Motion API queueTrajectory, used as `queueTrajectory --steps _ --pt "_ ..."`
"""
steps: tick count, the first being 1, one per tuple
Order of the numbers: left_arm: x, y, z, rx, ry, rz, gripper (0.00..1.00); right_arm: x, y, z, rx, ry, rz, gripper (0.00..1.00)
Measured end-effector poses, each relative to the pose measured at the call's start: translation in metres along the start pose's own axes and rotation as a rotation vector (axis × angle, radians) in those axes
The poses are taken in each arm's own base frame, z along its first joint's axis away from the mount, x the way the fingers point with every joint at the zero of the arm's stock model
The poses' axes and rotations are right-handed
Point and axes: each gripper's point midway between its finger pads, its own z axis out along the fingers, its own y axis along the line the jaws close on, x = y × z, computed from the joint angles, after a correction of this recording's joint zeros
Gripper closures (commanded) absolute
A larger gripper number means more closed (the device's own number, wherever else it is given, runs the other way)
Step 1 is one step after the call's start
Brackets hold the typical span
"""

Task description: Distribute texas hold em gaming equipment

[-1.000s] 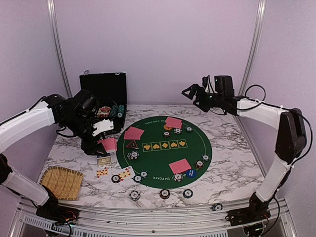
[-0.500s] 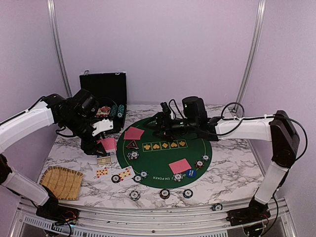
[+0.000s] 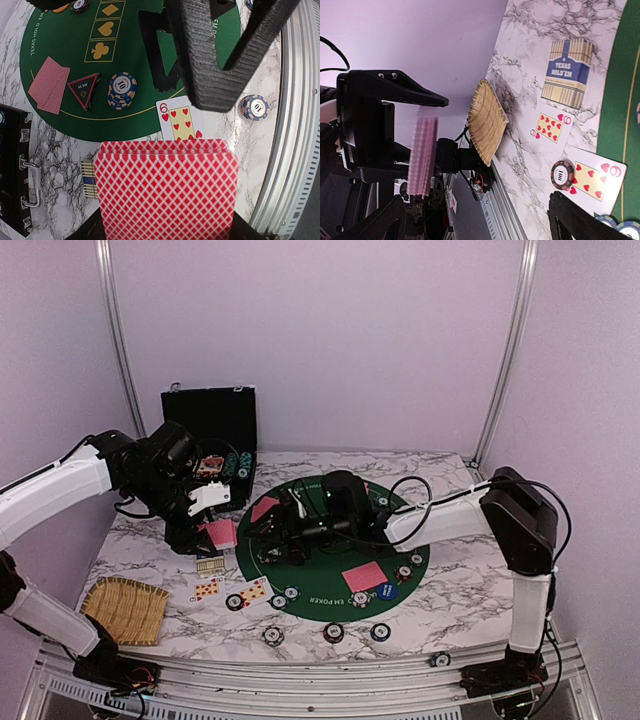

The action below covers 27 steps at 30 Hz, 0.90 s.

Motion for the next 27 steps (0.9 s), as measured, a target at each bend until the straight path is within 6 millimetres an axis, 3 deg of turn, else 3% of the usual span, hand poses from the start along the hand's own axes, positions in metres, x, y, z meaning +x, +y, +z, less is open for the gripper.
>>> queueTrajectory --steps 7,16,27 --pt "0.000 0.000 0.005 0.017 0.007 -0.008 1.00 -0.010 0.028 0.018 -0.087 0.004 -0.035 0.04" --pt "-0.003 -0.001 0.004 0.022 -0.003 -0.014 1.00 -0.010 0.018 0.047 -0.110 0.048 -0.009 0.06" --pt "-0.003 -0.002 0.004 0.028 -0.006 -0.018 1.00 -0.005 0.036 0.075 -0.167 0.104 -0.029 0.10"
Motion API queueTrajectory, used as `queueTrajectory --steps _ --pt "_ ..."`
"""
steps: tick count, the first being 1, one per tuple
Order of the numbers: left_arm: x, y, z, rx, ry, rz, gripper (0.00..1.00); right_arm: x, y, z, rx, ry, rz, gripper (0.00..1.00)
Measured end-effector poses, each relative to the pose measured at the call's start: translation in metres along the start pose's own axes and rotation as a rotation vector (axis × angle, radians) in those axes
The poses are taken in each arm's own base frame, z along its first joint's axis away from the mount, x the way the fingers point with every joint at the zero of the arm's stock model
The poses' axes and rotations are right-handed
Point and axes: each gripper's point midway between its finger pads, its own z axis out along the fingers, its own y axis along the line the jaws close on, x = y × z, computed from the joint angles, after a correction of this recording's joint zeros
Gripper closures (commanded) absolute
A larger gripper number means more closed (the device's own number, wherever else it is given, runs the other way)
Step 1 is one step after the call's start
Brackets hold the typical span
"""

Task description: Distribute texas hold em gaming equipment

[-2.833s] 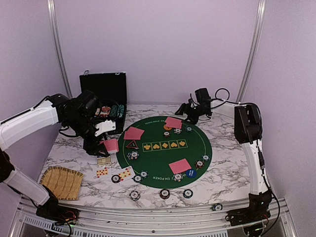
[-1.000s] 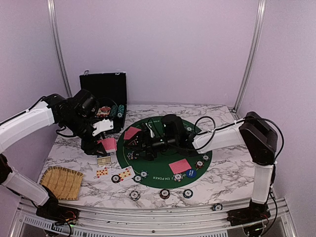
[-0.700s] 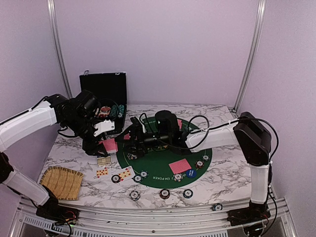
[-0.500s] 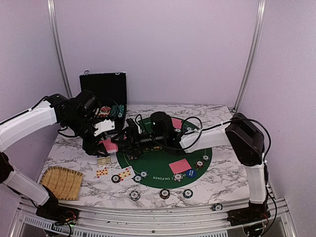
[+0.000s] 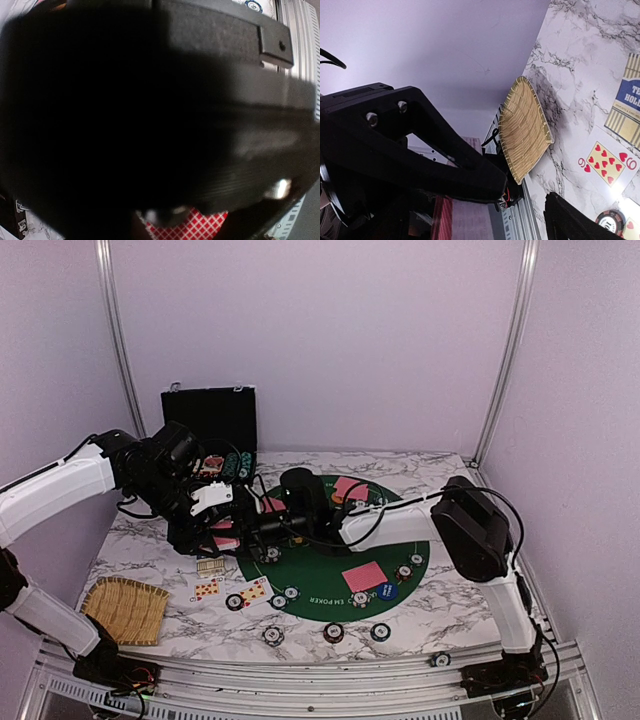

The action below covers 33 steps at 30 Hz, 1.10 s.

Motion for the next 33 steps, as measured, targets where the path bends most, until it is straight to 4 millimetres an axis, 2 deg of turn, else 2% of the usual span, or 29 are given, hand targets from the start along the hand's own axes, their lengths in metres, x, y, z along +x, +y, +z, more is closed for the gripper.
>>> queueTrajectory --steps 7,15,24,33 --pt "0.001 0.000 0.000 0.001 0.003 0.000 1.00 0.008 -0.019 0.004 0.021 0.031 0.040 0.13" --pt "0.001 0.000 0.000 0.002 0.005 -0.001 1.00 0.006 -0.021 -0.001 0.022 0.032 0.039 0.19" --pt "0.001 0.000 0.000 0.001 0.006 0.000 1.00 0.002 -0.017 -0.017 0.031 0.018 0.034 0.33" --pt "0.003 0.000 0.000 -0.004 0.014 0.003 1.00 0.001 -0.015 -0.028 0.037 0.011 0.024 0.41"
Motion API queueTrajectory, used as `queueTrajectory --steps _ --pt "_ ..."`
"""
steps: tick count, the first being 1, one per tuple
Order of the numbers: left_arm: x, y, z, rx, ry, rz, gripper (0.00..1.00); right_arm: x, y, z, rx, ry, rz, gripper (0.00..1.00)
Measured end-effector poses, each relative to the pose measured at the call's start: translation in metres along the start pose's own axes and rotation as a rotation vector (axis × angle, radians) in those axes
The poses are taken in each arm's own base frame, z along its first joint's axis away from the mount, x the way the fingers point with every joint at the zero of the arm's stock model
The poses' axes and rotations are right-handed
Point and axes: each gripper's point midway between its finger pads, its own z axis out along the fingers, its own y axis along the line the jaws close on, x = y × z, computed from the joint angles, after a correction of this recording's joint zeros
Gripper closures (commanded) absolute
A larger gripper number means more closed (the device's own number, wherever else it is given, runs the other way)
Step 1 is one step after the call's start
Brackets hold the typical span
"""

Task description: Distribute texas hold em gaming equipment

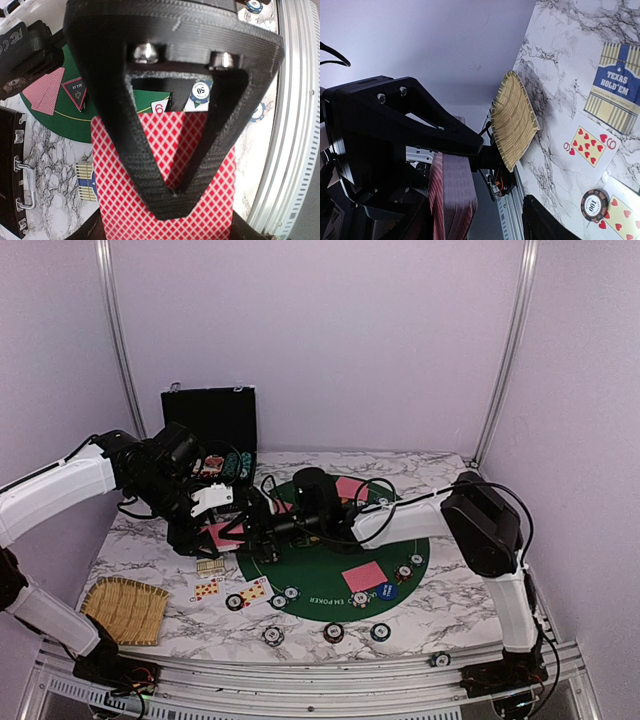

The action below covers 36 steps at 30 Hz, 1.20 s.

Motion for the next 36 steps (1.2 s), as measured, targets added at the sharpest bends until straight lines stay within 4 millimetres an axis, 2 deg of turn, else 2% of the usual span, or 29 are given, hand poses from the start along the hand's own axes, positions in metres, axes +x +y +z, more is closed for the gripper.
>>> queueTrajectory --steps 9,16,21,36 --pt "0.001 0.001 0.000 -0.003 0.003 0.000 1.00 -0.001 0.002 -0.012 0.007 -0.011 0.003 0.50" --pt "0.001 0.001 0.000 -0.005 0.005 0.001 1.00 -0.002 0.010 -0.016 -0.004 -0.010 -0.018 0.75" --pt "0.001 0.001 -0.001 -0.007 0.002 0.001 1.00 -0.002 0.018 -0.023 -0.003 -0.008 -0.030 0.76" --pt "0.000 0.000 -0.003 -0.012 -0.003 0.003 1.00 0.003 0.012 -0.033 0.034 0.005 -0.012 0.76"
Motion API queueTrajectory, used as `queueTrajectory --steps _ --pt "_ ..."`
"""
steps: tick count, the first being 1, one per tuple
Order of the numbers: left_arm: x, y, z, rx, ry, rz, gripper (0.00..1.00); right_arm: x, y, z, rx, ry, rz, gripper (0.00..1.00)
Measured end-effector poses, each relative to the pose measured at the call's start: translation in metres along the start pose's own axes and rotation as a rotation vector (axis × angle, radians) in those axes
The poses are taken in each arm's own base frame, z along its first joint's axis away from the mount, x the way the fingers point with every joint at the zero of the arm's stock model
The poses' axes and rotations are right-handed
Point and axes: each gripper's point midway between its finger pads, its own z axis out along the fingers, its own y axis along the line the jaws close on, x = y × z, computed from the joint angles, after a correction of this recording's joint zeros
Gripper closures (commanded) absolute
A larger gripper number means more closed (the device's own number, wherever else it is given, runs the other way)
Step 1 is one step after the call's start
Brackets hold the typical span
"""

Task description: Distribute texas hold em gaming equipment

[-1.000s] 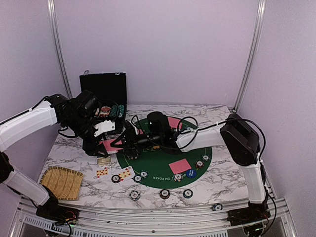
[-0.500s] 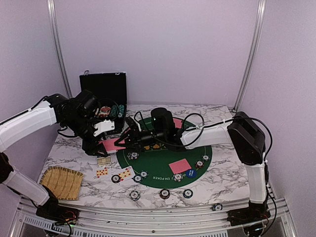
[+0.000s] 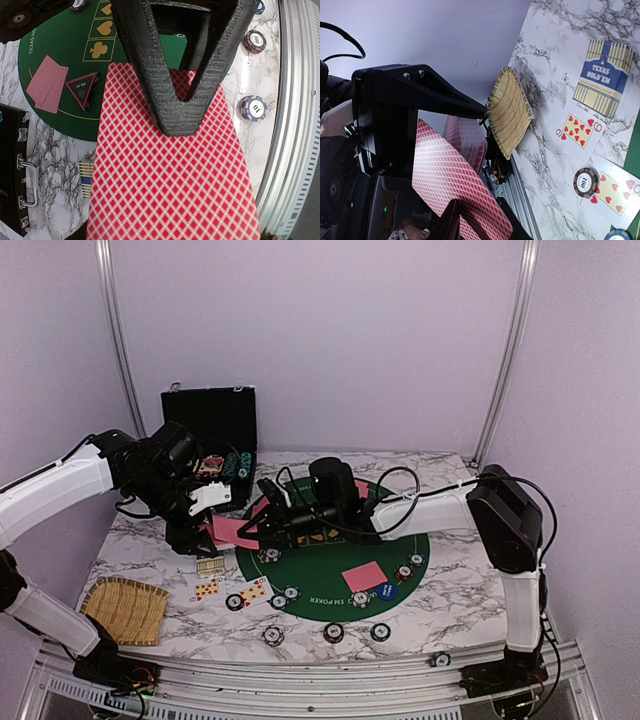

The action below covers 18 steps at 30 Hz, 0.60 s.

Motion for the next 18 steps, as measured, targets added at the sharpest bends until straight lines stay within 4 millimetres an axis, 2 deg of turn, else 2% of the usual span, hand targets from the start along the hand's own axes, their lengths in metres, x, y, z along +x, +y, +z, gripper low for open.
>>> queueTrajectory --steps 6,18 --pt "0.000 0.000 0.000 0.000 0.000 0.000 1.00 -0.001 0.003 -0.003 -0.003 0.001 -0.003 0.82" --pt "0.000 0.000 0.000 0.000 0.000 0.002 1.00 0.001 0.003 -0.028 0.043 -0.006 0.011 0.97"
